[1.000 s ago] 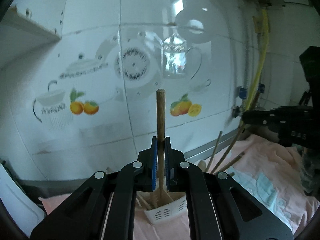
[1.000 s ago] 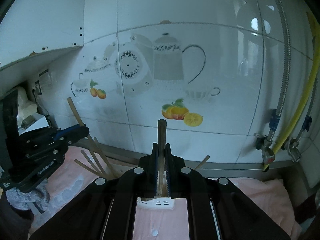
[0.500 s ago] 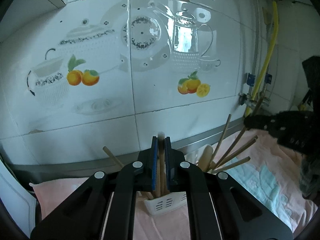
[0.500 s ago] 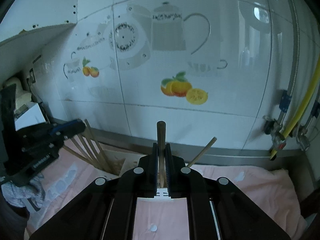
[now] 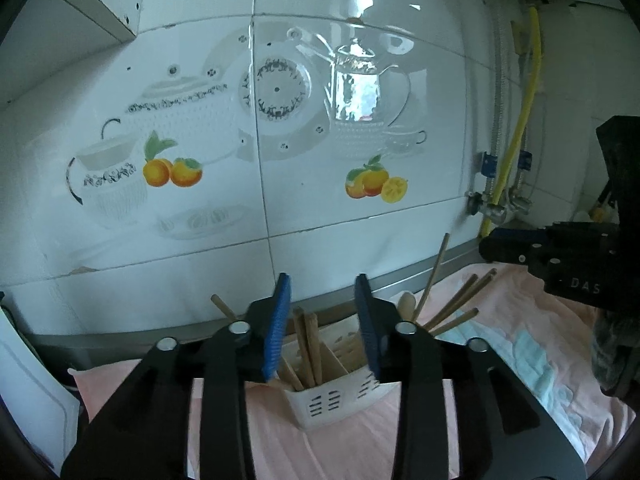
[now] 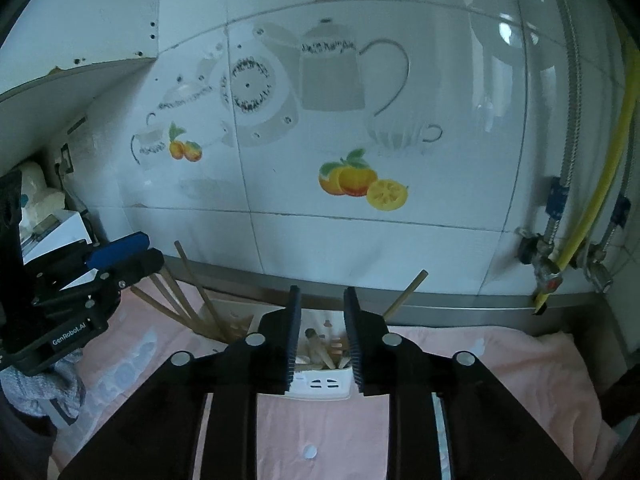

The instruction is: Organize utensils

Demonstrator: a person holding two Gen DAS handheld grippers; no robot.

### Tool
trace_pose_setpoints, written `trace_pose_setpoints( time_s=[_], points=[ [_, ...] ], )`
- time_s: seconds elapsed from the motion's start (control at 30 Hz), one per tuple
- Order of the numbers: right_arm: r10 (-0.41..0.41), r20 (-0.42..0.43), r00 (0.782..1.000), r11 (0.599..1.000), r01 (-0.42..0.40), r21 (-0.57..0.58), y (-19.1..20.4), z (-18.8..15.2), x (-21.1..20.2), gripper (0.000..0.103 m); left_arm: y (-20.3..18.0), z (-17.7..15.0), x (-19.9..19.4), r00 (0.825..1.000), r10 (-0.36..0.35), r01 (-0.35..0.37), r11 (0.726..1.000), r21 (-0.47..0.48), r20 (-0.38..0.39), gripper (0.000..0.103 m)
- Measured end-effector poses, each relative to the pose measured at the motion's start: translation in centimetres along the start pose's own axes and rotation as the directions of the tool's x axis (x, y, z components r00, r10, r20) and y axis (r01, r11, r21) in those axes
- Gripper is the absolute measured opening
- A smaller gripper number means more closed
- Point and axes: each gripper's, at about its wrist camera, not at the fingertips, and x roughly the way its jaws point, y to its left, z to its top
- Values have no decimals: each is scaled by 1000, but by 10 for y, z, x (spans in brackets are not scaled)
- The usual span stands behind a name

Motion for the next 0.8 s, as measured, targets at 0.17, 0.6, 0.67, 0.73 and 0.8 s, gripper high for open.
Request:
trace_pose_setpoints(
  time_s=[0.17,0.6,0.67,0.73,0.8],
  points=[
    [-3,32,999,1000,3,-8,7,-9,-21,36,-6,-5,-17,1000,-10,10,1000,0,14,44],
    [-29,59,998,1000,29,-2,18,-46,-58,66,-16,-40,-61,999,-23,24,1000,-20,30,72],
    [-41,59,997,999,41,1,20,-53,-61,71,-15,-48,-65,999,-27,28,999,-32,20,78],
    [-60,64,996,998,60,-1,24,-62,-65,76,-15,-57,-69,999,-35,35,998,-46,9,81],
    [-67,67,996,998,67,-2,26,-71,-68,77,-16,-64,-73,999,-35,36,998,-51,3,85]
  ],
)
